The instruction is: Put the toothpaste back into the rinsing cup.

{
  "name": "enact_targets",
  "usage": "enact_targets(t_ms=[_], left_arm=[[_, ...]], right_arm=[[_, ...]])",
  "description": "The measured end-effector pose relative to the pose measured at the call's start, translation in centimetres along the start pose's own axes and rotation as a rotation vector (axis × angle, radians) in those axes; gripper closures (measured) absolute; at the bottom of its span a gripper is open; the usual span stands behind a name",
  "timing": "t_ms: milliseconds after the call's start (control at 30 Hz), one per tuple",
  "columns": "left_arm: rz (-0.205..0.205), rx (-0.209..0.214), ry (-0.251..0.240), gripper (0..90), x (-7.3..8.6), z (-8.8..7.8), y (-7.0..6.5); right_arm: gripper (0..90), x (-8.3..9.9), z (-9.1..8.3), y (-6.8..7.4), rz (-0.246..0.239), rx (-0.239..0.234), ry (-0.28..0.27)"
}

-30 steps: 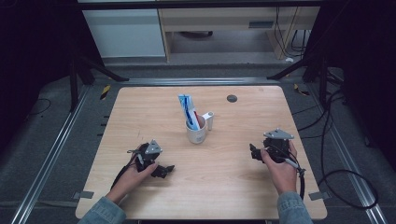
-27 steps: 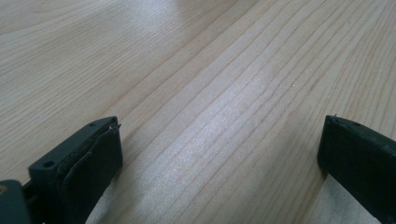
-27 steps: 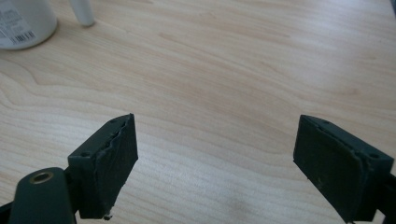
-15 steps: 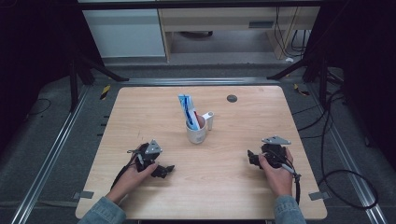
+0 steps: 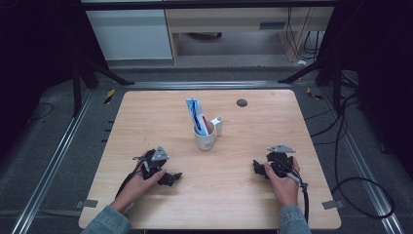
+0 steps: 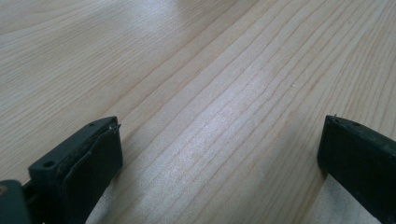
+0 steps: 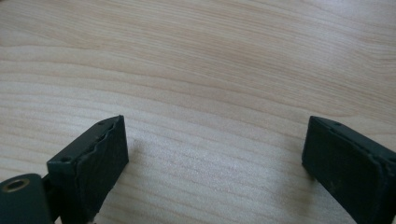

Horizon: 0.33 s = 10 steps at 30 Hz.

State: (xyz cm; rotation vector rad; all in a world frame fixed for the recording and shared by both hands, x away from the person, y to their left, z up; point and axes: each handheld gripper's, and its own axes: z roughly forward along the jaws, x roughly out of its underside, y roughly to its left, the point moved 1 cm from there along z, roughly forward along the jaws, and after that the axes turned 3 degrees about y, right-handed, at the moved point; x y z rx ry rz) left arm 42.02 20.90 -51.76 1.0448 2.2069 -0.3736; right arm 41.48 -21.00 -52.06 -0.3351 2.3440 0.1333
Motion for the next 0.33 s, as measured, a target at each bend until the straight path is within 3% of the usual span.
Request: enact_targets(t_ms=[200,333], left_arm=[[0.000,0.000,0.000,0.0,0.00,0.00,0.00],[0.001,0.001,0.000,0.0,0.01,0.00,0.00]], right_arm=[[3.4,-0.11,0.18,0.06,-0.001,0.002,0.008],[2.7,-0.28,0.37,0.48,0.040,0.037,0.010]])
